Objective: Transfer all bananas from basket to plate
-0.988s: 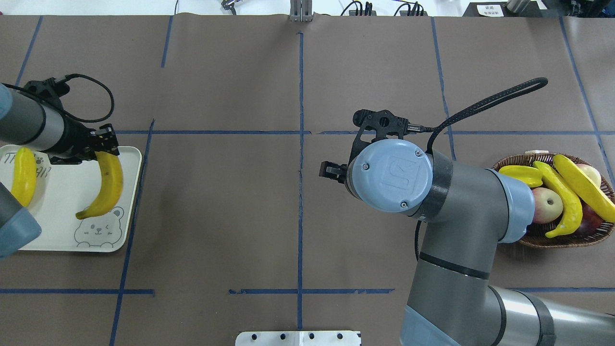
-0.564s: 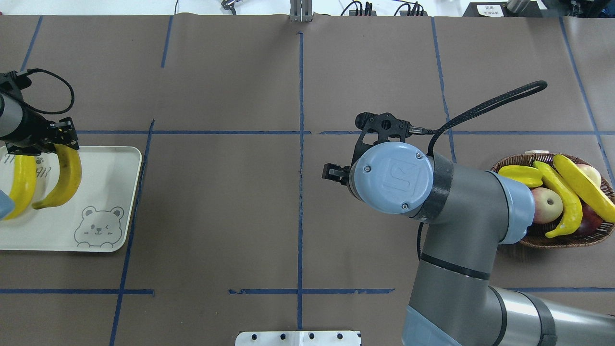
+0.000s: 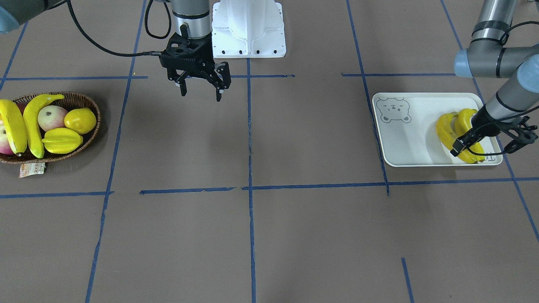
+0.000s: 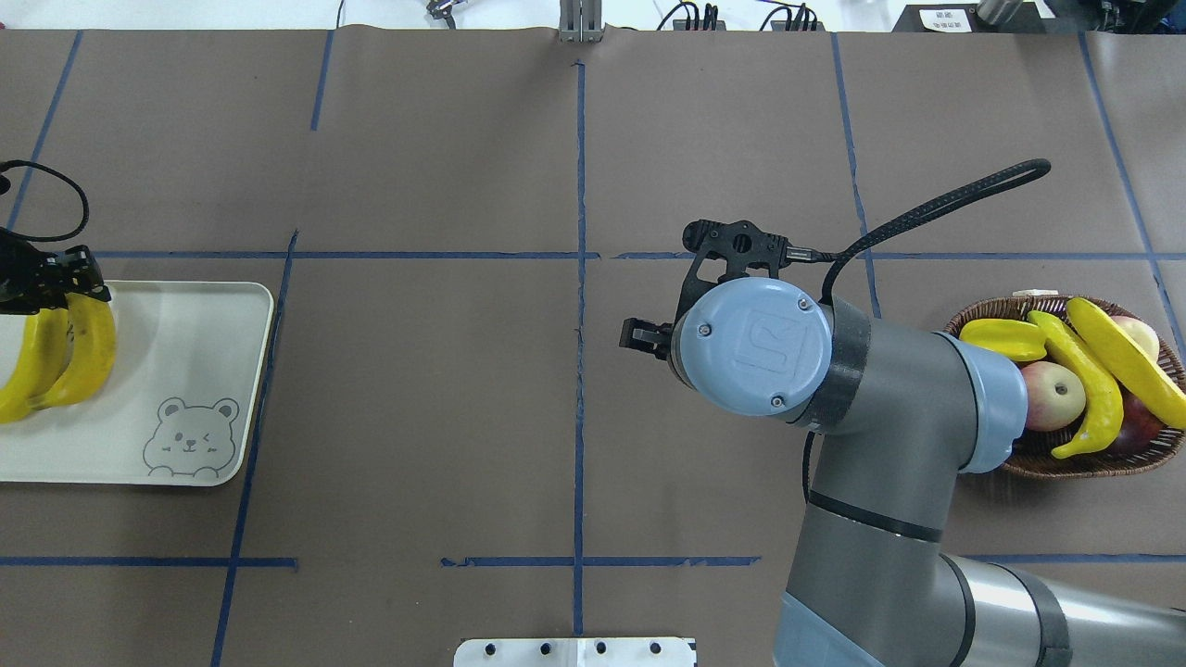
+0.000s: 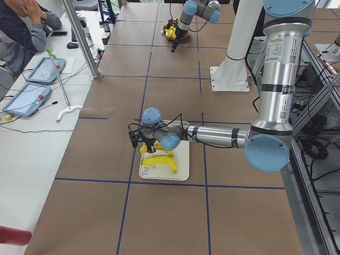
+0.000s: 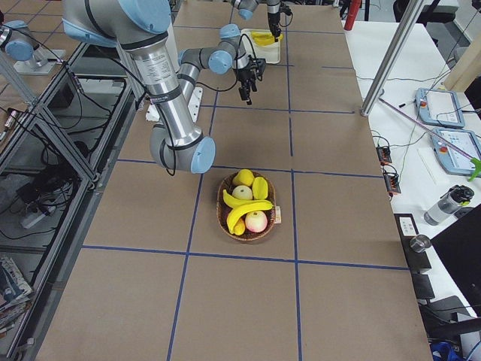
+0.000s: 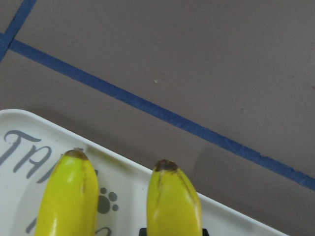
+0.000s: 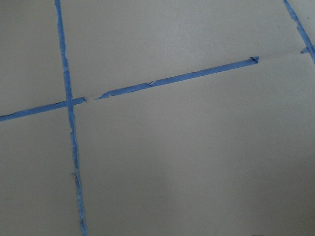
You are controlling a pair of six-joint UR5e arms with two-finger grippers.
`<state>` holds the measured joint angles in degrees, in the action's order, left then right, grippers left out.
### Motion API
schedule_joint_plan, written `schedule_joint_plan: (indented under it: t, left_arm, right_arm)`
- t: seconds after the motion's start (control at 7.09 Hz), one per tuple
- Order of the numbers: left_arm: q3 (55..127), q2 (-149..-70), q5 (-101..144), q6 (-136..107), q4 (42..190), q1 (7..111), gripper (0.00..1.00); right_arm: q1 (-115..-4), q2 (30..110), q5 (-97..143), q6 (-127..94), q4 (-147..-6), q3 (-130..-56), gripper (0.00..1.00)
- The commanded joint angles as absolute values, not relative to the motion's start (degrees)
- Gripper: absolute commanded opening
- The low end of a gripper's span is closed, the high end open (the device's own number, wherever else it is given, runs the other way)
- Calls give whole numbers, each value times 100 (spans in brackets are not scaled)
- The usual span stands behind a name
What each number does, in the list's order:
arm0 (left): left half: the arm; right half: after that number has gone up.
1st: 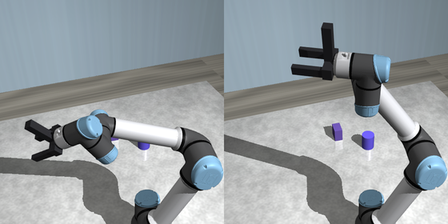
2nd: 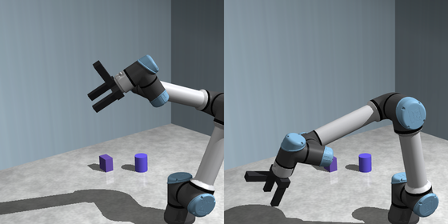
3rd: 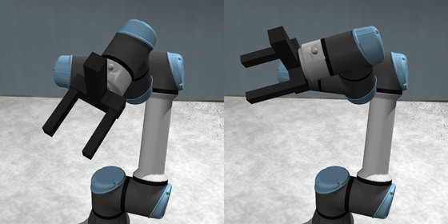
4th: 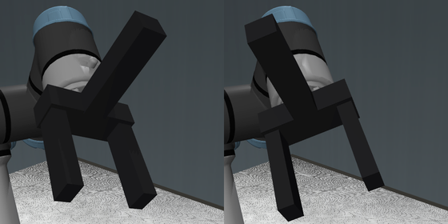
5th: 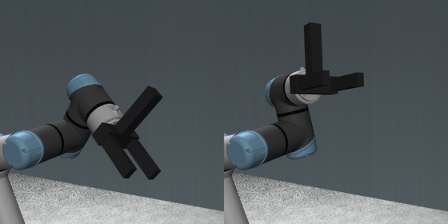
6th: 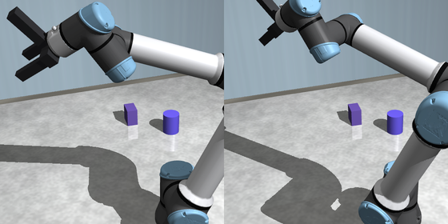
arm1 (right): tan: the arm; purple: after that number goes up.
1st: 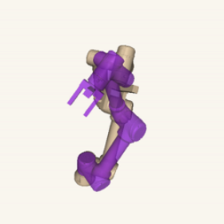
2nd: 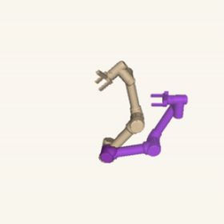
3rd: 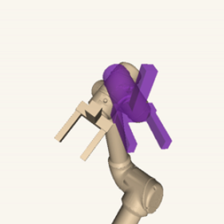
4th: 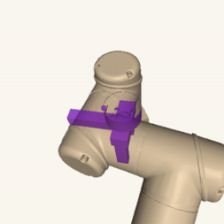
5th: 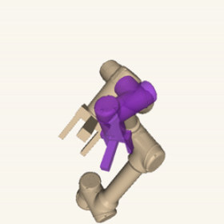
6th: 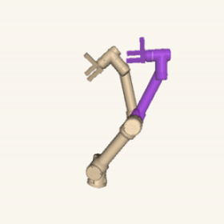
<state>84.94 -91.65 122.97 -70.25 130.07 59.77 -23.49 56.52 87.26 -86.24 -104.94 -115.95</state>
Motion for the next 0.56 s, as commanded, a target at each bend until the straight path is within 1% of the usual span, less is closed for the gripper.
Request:
schedule_joint_plan:
  t: [0.0,0.28,0.42]
  left_arm:
    - [8464,-9053,12384,-6751,13226,6047,99]
    - [8682,-9079,13012,-6767,13210,6247,100]
    - [8997,-9114,13469,-6785,13175,6510,100]
  right_arm:
    - [-2329,5643,8719,-8631,-10494,-11593,100]
    - [-2329,5643,8719,-8622,-10494,-11601,100]
    - [-2364,5643,8745,-8613,-10503,-11619,100]
